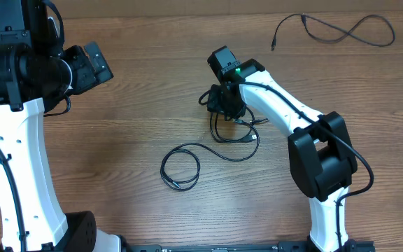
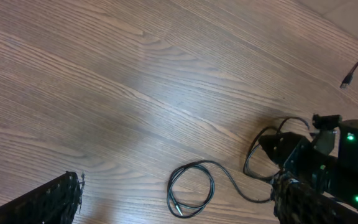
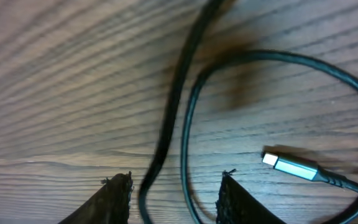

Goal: Untangle cables
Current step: 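Lower the right gripper onto the central tangle and grasp a cable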

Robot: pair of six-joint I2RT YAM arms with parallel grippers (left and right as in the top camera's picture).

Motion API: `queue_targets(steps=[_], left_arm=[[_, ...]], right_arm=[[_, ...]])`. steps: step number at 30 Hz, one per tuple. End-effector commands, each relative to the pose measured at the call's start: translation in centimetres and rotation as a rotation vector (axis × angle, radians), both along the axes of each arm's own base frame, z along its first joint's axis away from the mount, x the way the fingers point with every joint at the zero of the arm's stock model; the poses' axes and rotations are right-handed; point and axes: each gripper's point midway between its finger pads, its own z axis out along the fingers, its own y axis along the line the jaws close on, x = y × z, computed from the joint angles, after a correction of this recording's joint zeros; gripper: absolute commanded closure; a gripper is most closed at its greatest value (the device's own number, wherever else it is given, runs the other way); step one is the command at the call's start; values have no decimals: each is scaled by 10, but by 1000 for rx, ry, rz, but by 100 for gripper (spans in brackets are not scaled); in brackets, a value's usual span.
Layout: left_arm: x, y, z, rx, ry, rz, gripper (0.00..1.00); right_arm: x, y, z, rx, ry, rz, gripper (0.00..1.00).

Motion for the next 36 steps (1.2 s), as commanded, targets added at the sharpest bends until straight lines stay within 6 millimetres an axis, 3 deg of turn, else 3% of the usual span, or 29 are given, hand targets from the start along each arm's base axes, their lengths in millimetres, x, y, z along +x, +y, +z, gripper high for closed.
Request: queue_targets(steps=[1, 5, 11, 18, 23, 36], left_arm=[[-1, -4, 4, 4, -15, -28, 0], [-1, -4, 4, 4, -15, -28, 0], [-1, -4, 4, 4, -15, -28, 0], [-1, -4, 4, 4, -15, -28, 1], [-1, -4, 4, 3, -15, -28, 0], [-1, -5, 4, -3, -16, -32, 0]], right_arm=[[4, 7, -1, 35, -8, -5, 64], [11, 18, 3, 91, -38, 4, 73], [10, 18, 3, 92, -32, 5, 71], [10, 4, -1, 13, -38, -13, 69], [10, 4, -1, 14, -39, -13, 75], [5, 3, -11, 10, -26, -9, 76]])
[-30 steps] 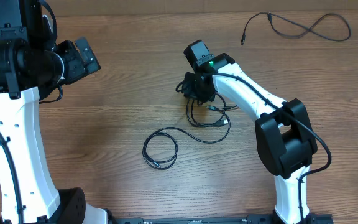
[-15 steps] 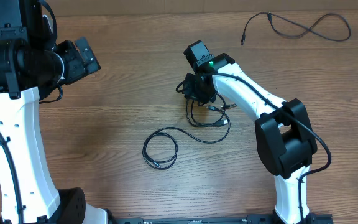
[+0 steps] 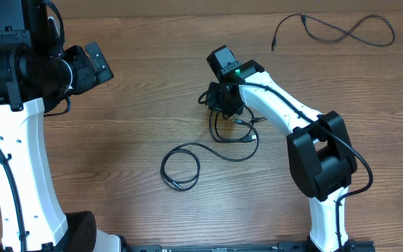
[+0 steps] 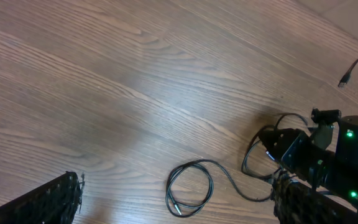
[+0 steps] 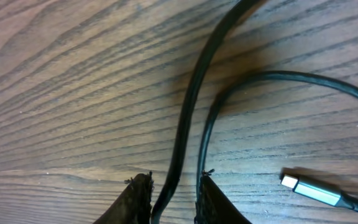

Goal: Untangle cables
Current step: 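Lower the right gripper onto the central tangle and grasp a cable, then lift the grasped cable with the right gripper and pull it to the upper right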

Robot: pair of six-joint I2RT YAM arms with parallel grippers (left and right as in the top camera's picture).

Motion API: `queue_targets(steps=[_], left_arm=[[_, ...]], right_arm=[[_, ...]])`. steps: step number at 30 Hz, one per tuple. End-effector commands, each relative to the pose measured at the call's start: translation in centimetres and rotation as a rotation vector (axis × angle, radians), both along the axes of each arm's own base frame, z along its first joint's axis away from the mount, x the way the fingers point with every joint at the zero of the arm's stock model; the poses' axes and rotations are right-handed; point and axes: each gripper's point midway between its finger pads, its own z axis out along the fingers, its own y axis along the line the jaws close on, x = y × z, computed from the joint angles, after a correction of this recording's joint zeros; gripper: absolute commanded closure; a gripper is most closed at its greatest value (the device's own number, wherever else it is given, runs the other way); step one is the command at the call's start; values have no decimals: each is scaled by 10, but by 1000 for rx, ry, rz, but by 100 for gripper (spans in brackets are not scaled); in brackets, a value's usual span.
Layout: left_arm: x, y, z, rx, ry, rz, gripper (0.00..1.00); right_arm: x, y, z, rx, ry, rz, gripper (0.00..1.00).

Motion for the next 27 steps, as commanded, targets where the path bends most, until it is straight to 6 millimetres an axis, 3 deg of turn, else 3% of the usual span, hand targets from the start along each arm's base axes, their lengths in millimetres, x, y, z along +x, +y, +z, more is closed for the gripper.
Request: queue_targets(steps=[1, 7, 12, 17, 22, 27], left_arm=[[-1, -4, 4, 3, -15, -28, 0], [-1, -4, 4, 3, -15, -28, 0], [-1, -4, 4, 3, -15, -28, 0], [-1, -4, 4, 3, -15, -28, 0], [-1, -4, 4, 3, -15, -28, 0], [-1, -4, 4, 3, -15, -28, 0]], right_arm=[[-6, -2, -11, -13, 19, -1, 76], [-4, 3, -9, 10, 12, 4, 77], [-4, 4, -9, 16, 11, 5, 96], [-2, 14, 2, 99, 29, 15, 96], [18, 8, 43, 149, -22, -12, 96], [39, 0, 110, 196, -162, -1, 96]])
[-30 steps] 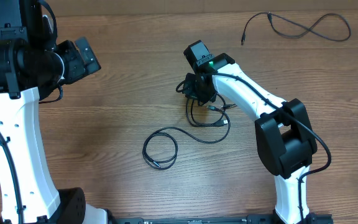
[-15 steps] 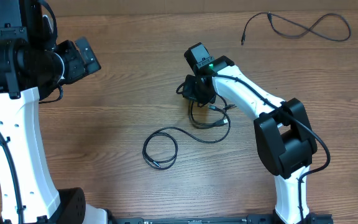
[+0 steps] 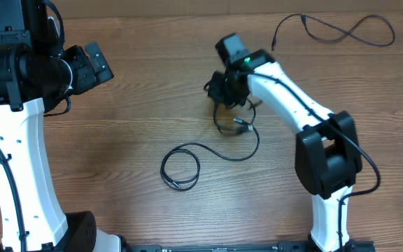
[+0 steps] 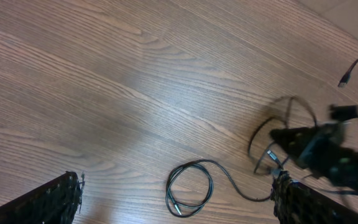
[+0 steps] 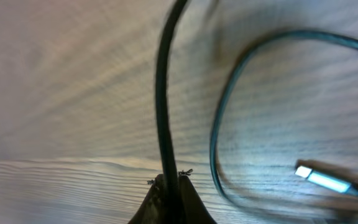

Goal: Untangle cables
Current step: 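Lift the grasped cable with the right gripper and pull it to the upper right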

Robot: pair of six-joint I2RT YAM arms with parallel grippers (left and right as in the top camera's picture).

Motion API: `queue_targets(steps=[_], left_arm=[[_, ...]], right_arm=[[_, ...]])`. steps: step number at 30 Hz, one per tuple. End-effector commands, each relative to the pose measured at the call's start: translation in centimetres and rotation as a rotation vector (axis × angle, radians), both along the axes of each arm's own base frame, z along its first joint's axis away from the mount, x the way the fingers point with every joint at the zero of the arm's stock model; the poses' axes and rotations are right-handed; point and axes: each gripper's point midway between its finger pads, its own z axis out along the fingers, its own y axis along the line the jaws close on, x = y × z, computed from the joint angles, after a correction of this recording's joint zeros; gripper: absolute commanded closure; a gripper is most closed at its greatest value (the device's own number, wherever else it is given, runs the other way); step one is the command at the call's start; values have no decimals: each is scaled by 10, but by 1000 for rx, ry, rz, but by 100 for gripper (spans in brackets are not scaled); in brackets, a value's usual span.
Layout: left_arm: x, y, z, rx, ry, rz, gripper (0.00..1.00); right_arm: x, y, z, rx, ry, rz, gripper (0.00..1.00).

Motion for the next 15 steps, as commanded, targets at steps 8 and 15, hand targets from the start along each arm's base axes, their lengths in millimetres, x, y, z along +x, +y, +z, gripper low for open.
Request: queue_targets(steps=[8, 15], left_arm=[[-1, -4, 4, 3, -15, -28, 0], [-1, -4, 4, 4, -15, -28, 0]], right_arm=[[23, -2, 177, 162, -395, 29, 96], [12, -6, 229, 212, -509, 28, 96]])
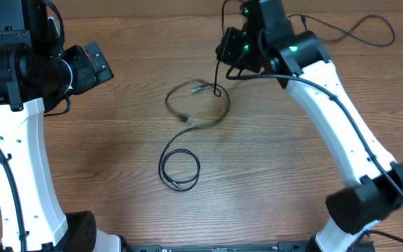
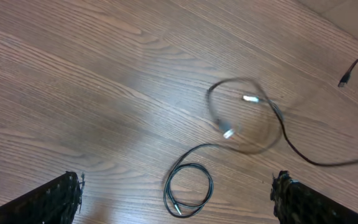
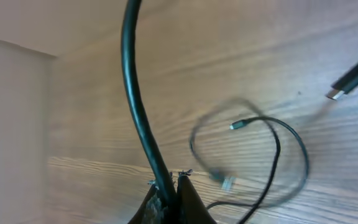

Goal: Untangle cables
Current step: 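Lift the grasped cable with the right gripper and pull it to the upper right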

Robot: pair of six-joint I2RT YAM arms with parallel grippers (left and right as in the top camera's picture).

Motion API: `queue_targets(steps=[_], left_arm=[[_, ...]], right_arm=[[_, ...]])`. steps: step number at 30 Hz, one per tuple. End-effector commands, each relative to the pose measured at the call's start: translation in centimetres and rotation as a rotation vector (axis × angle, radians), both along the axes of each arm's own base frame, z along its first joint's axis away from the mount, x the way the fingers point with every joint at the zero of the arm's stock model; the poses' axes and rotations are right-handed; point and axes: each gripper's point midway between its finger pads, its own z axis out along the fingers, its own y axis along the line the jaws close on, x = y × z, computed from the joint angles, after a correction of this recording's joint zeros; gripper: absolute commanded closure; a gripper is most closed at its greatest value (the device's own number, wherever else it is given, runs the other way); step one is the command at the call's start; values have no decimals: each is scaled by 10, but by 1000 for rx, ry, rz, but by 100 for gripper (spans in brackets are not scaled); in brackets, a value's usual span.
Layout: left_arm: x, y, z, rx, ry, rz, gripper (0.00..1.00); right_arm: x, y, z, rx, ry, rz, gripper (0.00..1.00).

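My right gripper [image 1: 224, 54] is raised over the far middle of the table and shut on a black cable [image 3: 135, 99]. Below it that cable hangs in a blurred loop [image 1: 200, 105] with two silver plugs [image 2: 248, 98]. A second stretch of black cable lies as a small flat coil [image 1: 179, 170] on the wood, nearer the front. In the right wrist view the gripper [image 3: 168, 182] pinches the cable, the loop [image 3: 272, 155] beneath it. My left gripper [image 2: 176, 182] hangs open high above the table's left, holding nothing; the coil [image 2: 188, 190] shows between its fingers.
A separate black cable [image 1: 348, 29] lies spread at the far right corner, its plug end [image 2: 347, 79] toward the middle. The left arm's white column [image 1: 19, 161] stands along the left edge. The right arm [image 1: 341, 133] stretches across the right half.
My right gripper has gone up and toward the far edge, still shut on the cable. The loop that lay by it now hangs to the left, off its old spot. The left arm has not moved.
My right gripper was low at the tangle with its fingers open astride a cable strand. Then the fingers were nearly together on that strand, then shut on it and slightly raised. Now the strand is held high with the loop pulled away from the coil.
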Motion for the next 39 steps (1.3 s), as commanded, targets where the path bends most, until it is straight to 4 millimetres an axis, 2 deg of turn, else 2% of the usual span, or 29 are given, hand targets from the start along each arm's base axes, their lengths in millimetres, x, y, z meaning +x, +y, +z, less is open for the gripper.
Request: queue_targets(steps=[1, 8, 15, 19, 23, 27, 30, 34, 39], left_arm=[[-1, -4, 4, 4, -15, -27, 0], [-1, -4, 4, 4, -15, -28, 0], [-1, -4, 4, 4, -14, -28, 0], [0, -4, 4, 4, -13, -27, 0], [0, -4, 3, 3, -10, -27, 0], [0, -4, 3, 3, -10, -28, 0], [0, -3, 3, 4, -10, -27, 0], [1, -3, 2, 4, -9, -27, 0], [1, -3, 2, 7, -8, -25, 0]], right_arm=[[-7, -1, 37, 35, -83, 11, 96], [-21, -6, 73, 95, -128, -16, 96], [-35, -13, 126, 165, -265, -20, 96], [-34, -30, 152, 158, -358, -90, 96], [-28, -61, 160, 110, -397, -201, 96], [-16, -97, 155, 55, -396, -306, 96], [-6, -134, 154, 30, -396, -394, 96], [8, -193, 161, 14, -429, -529, 96], [13, -259, 167, -9, -458, -674, 96]])
